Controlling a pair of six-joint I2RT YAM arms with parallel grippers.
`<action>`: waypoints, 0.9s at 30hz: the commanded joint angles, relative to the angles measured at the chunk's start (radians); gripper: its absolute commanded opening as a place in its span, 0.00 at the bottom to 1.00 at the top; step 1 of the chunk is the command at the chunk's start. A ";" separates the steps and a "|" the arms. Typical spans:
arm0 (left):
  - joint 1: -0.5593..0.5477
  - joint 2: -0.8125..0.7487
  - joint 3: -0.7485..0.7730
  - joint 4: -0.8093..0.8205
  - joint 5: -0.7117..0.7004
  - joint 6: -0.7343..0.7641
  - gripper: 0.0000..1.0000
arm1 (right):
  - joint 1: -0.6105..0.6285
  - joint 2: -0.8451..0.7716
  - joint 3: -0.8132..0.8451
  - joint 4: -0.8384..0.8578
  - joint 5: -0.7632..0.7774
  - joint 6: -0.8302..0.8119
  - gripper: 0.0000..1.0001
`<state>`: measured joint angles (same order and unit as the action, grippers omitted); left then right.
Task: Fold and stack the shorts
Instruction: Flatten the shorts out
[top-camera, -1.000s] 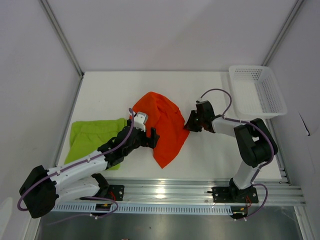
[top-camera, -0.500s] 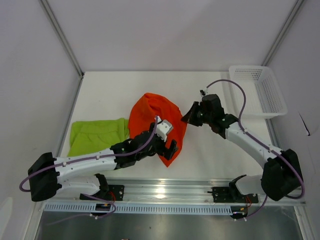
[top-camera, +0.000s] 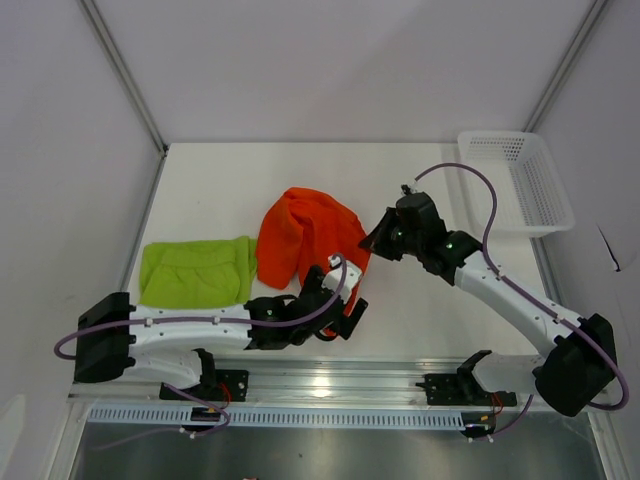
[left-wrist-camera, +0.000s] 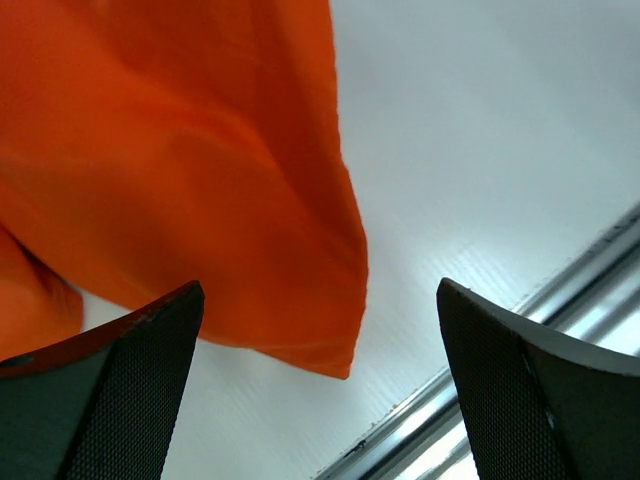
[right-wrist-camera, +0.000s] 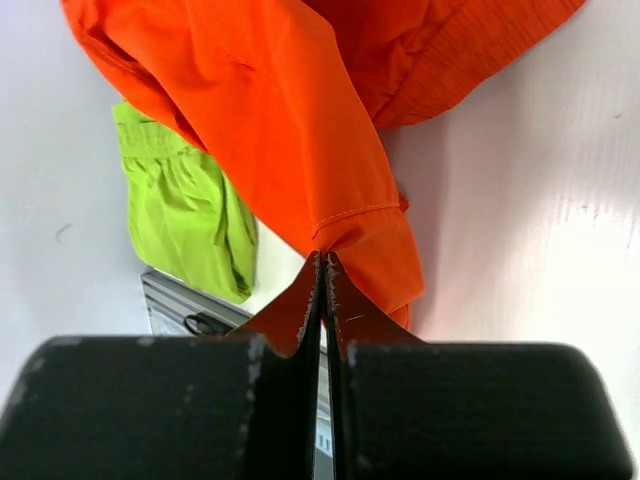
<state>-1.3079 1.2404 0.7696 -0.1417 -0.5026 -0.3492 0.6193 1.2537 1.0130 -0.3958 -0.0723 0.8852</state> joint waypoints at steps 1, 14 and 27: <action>-0.017 0.060 0.051 -0.087 -0.157 -0.114 0.99 | 0.025 -0.039 0.067 -0.014 0.055 0.049 0.00; -0.024 0.307 0.243 -0.295 -0.367 -0.237 0.33 | 0.059 -0.074 0.072 -0.024 0.109 0.086 0.00; 0.261 -0.310 0.159 -0.596 -0.343 -0.432 0.00 | -0.032 0.066 0.006 0.167 -0.044 -0.178 0.42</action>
<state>-1.1519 1.1149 0.9501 -0.6720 -0.8543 -0.7303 0.5999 1.3258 1.0428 -0.3313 -0.0925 0.7868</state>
